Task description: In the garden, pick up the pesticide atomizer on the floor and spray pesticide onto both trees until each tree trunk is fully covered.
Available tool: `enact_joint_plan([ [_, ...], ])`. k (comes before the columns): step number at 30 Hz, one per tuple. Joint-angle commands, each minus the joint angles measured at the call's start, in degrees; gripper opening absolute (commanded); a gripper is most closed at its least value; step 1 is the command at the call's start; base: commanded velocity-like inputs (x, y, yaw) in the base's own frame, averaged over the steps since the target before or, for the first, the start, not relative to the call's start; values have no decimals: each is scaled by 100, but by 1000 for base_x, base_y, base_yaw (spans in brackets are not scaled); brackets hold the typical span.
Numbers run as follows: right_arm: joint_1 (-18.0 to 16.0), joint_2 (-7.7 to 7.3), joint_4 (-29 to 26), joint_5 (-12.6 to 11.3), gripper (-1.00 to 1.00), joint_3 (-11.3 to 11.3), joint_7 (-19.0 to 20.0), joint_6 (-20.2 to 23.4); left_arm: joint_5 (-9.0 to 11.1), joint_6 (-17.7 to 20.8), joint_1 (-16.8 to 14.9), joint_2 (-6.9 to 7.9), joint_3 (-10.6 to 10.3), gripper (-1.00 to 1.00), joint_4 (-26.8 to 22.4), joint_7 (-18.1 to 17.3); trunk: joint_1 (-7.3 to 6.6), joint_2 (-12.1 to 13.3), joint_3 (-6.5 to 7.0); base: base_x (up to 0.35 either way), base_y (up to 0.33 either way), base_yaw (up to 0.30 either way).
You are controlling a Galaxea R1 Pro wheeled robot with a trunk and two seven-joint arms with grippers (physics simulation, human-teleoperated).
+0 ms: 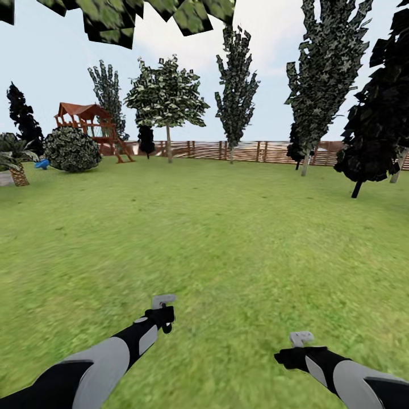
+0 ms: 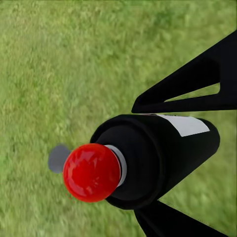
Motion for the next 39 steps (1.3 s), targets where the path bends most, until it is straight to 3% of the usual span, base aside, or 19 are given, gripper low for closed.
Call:
enact_joint_plan([
  [1,10,0,1,0,100,0,0,1,0,0,0,-1,-1,-100,0,0,0,0,6,350,0,215],
  [21,32,1,1,0,100,0,0,-1,-1,0,0,-4,-6,-100,3,0,0,0,95,350,0,22],
  [39,81,131,-4,0,100,0,0,-21,0,-34,-1,-5,-6,-100,-5,9,0,0,97,350,0,210],
])
